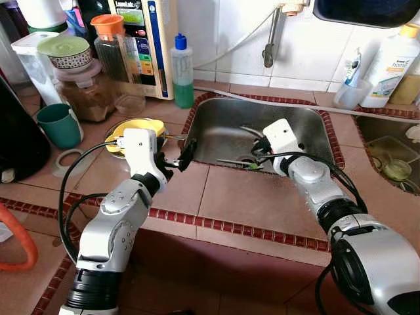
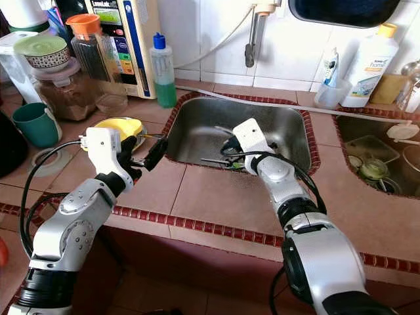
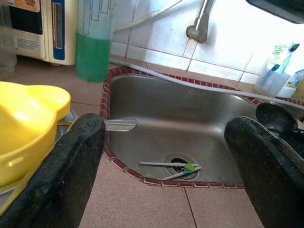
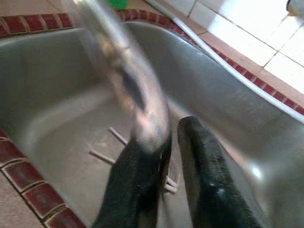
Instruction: Kitchen organization
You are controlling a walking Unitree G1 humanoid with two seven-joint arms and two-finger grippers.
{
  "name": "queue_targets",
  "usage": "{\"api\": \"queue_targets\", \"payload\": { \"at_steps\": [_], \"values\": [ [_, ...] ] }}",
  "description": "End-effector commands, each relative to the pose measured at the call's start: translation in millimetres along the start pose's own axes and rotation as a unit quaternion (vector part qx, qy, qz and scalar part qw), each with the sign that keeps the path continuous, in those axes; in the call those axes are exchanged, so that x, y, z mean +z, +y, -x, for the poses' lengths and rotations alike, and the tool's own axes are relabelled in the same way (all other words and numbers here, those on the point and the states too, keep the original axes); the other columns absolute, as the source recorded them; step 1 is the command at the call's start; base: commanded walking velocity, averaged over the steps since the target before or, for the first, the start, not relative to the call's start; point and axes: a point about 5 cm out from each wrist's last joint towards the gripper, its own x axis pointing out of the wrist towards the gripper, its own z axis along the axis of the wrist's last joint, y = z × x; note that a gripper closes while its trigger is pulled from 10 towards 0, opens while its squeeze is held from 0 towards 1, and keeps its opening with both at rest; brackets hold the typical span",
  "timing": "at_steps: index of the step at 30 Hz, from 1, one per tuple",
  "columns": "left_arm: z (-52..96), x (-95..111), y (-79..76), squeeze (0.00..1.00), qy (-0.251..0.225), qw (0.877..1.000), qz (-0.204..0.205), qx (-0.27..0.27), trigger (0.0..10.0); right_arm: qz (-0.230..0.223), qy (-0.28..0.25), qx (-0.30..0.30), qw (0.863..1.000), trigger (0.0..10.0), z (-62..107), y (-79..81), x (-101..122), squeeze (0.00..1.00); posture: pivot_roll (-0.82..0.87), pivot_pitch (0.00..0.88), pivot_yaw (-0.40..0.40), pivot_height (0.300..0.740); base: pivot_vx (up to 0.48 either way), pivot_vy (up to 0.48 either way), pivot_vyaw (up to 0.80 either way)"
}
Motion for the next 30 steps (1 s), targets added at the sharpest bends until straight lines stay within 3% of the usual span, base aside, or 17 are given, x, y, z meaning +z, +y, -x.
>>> {"api": "queue_targets", "payload": {
  "at_steps": [1,13,18,30],
  "values": [
    [-0.6,0.1,-1.0,0.00,0.000,1.000,-0.005,-0.003,10.0,-0.005,0.007,0.009,1.000,10.0,0.0,2.2,-2.2,1.00,0.11,0.016,0.040,0.740,0.000,0.000,0.00],
    [-3.4,0.4,-1.3,0.00,-0.004,1.000,-0.007,0.002,10.0,-0.025,0.005,0.012,1.000,10.0,1.1,0.7,-3.6,1.00,0.10,0.018,0.033,0.740,0.000,0.000,0.00],
    [-6.2,3.4,12.8,0.00,-0.007,0.998,-0.038,0.044,10.0,-0.077,-0.024,0.013,0.997,10.0,-1.0,-1.3,6.3,1.00,0.09,0.020,0.025,0.740,0.000,0.000,0.00],
    [-17.8,17.4,41.2,0.00,-0.028,0.992,-0.045,0.118,10.0,-0.193,-0.123,0.046,0.972,10.0,-3.3,5.4,30.1,1.00,0.05,0.024,0.012,0.740,0.000,0.000,0.00]
  ]
}}
